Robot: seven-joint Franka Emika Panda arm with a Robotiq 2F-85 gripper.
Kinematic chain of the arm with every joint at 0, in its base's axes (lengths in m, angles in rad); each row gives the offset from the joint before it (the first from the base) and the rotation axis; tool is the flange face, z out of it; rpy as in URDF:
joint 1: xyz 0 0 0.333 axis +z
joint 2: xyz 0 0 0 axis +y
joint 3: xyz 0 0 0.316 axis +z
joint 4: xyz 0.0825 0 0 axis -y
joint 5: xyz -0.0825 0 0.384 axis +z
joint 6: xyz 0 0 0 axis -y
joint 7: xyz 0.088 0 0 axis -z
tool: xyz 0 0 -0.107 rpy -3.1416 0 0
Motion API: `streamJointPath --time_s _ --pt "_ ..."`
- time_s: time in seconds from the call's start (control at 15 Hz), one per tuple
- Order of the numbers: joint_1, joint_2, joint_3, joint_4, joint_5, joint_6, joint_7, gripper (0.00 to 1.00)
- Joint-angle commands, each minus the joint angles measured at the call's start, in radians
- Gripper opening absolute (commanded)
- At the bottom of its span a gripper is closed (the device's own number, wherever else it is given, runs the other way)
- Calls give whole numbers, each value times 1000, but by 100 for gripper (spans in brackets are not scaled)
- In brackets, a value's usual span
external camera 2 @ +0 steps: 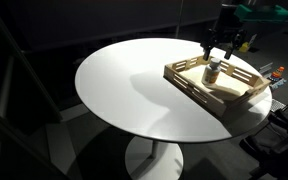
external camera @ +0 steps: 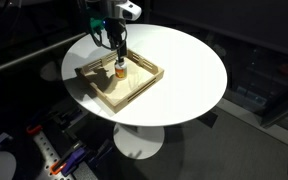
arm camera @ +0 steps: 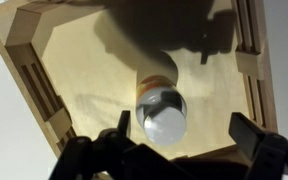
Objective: Place the lid on the white bottle
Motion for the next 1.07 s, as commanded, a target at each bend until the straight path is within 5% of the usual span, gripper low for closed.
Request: streamJointPath --time_s 0.0,1.0 --pt "-19 -23 21 -4 55 -9 -50 100" --pt "-11 10 36 23 68 81 -62 100"
